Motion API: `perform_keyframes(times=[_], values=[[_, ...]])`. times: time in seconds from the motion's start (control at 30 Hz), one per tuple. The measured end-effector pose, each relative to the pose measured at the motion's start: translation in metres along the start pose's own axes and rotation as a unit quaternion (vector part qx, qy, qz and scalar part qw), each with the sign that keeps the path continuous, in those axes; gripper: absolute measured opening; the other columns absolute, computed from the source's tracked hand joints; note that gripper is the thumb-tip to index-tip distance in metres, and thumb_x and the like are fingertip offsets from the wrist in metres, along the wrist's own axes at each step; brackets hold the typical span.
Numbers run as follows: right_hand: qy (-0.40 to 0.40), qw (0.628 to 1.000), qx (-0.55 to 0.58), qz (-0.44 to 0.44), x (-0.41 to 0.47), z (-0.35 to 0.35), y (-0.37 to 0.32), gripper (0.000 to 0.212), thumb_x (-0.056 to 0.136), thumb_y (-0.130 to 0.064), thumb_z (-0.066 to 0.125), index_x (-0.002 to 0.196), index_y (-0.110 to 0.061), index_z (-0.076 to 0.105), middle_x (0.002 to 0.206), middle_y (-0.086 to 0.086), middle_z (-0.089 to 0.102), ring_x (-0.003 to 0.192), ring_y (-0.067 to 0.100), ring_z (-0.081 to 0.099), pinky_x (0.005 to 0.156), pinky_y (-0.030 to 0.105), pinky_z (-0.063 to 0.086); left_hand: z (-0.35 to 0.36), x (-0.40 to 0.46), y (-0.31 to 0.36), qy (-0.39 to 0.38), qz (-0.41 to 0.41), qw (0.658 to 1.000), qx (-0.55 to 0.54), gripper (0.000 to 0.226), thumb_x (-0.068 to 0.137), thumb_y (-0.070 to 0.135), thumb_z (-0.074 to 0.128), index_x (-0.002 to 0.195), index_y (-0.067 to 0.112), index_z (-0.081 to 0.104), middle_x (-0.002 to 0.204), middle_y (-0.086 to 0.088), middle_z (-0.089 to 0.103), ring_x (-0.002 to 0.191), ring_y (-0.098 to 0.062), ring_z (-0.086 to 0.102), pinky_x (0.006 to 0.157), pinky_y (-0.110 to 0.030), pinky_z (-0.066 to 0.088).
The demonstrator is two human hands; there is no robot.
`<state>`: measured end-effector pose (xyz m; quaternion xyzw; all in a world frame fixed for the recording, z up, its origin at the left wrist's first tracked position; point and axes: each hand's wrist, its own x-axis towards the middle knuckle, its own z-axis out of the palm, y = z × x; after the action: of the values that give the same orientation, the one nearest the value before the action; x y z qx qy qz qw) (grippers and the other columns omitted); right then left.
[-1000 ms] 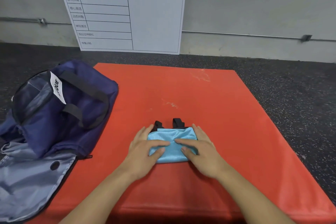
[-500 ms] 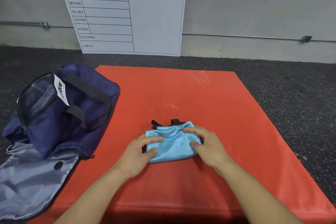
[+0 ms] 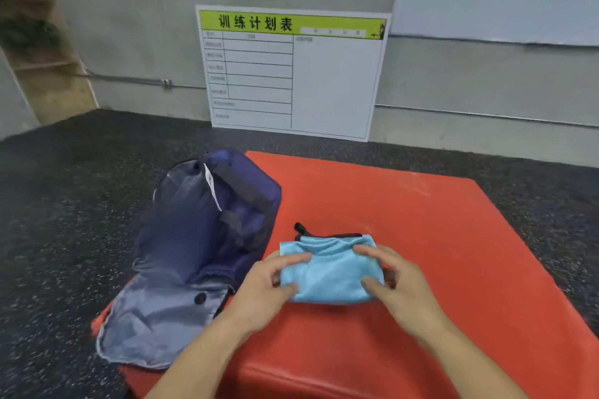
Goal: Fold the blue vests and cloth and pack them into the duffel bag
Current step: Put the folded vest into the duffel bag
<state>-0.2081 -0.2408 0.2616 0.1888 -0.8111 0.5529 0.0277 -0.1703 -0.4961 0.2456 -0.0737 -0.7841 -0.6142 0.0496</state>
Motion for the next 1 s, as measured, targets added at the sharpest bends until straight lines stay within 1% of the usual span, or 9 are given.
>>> perform_keyframes(times=[0.13,0.27,0.33,0.4,0.47,0.53,0.67,0.8,1.0], values=[[-0.016,0.998,0.011,-0.061,0.031,0.043,-0.04,0.064,0.082,0.013,0.07,0.119,-0.038,0.072,0.124,-0.025,0.063,0.117,0.0,0.061,0.097,0.016,0.047,-0.065,-0.011,0.022,0.037,0.034,0.999,0.018,0.065,0.081,-0.021,0.06,0.121,0.029,0.073,0.132,0.006,0.061,0.12,-0.005,0.062,0.096,-0.018,0.048],[-0.039,0.993,0.033,-0.107,0.075,0.093,-0.085,0.06,0.083,0.012,0.067,0.125,-0.032,0.07,0.128,-0.017,0.062,0.119,0.007,0.062,0.102,0.029,0.051,-0.139,-0.007,0.041,0.088,0.056,0.993,0.045,0.065,0.081,-0.023,0.06,0.121,0.027,0.072,0.132,0.002,0.062,0.116,-0.004,0.063,0.094,-0.015,0.047],[-0.046,0.989,0.017,-0.139,0.101,0.117,-0.108,0.059,0.083,0.008,0.066,0.128,-0.031,0.069,0.129,-0.02,0.06,0.121,0.007,0.06,0.105,0.032,0.049,-0.178,0.002,0.043,0.113,0.059,0.99,0.057,0.065,0.08,-0.021,0.062,0.12,0.029,0.073,0.13,-0.002,0.063,0.113,-0.011,0.065,0.094,-0.023,0.051],[-0.056,0.984,-0.013,-0.168,0.127,0.14,-0.131,0.06,0.083,0.006,0.064,0.131,-0.029,0.068,0.13,-0.024,0.056,0.125,-0.003,0.054,0.108,0.022,0.042,-0.212,0.014,0.04,0.149,0.053,0.986,0.05,0.064,0.078,-0.019,0.062,0.118,0.029,0.074,0.128,-0.006,0.064,0.105,-0.019,0.067,0.091,-0.035,0.051],[-0.072,0.98,-0.048,-0.18,0.152,0.164,-0.152,0.059,0.085,0.006,0.063,0.134,-0.026,0.067,0.128,-0.027,0.05,0.118,-0.013,0.048,0.105,0.006,0.032,-0.24,0.024,0.034,0.188,0.032,0.981,0.028,0.063,0.079,-0.023,0.059,0.118,0.024,0.074,0.126,-0.007,0.069,0.099,-0.018,0.068,0.087,-0.035,0.053],[-0.095,0.978,-0.067,-0.173,0.176,0.195,-0.163,0.058,0.086,0.005,0.06,0.137,-0.023,0.064,0.131,-0.018,0.051,0.12,-0.005,0.047,0.106,0.005,0.029,-0.264,0.034,0.025,0.218,0.007,0.976,0.002,0.062,0.08,-0.025,0.055,0.116,0.021,0.074,0.121,-0.009,0.072,0.091,-0.015,0.068,0.078,-0.03,0.054],[-0.124,0.989,0.019,-0.073,0.208,0.259,-0.158,0.064,0.08,-0.001,0.055,0.138,-0.028,0.063,0.14,-0.006,0.053,0.126,0.017,0.056,0.112,0.039,0.045,-0.308,0.044,0.005,0.262,-0.034,0.964,0.003,0.061,0.078,-0.025,0.054,0.113,0.02,0.076,0.118,-0.005,0.073,0.087,-0.007,0.066,0.073,-0.018,0.052],[-0.149,0.98,0.121,0.052,0.217,0.304,-0.146,0.067,0.087,0.007,0.054,0.144,-0.028,0.057,0.14,-0.001,0.054,0.12,0.016,0.06,0.103,0.033,0.052,-0.34,0.052,-0.016,0.28,-0.085,0.955,0.037,0.062,0.077,-0.018,0.055,0.102,0.032,0.08,0.112,-0.007,0.074,0.083,-0.02,0.054,0.078,-0.036,0.042],[-0.116,0.989,0.039,0.087,0.221,0.3,-0.107,0.072,0.082,0.007,0.049,0.145,-0.029,0.057,0.145,0.0,0.053,0.125,0.018,0.057,0.108,0.034,0.049,-0.321,0.073,-0.022,0.242,-0.115,0.961,0.071,0.058,0.08,-0.014,0.052,0.111,0.027,0.077,0.108,-0.006,0.069,0.081,-0.017,0.05,0.073,-0.031,0.041]])
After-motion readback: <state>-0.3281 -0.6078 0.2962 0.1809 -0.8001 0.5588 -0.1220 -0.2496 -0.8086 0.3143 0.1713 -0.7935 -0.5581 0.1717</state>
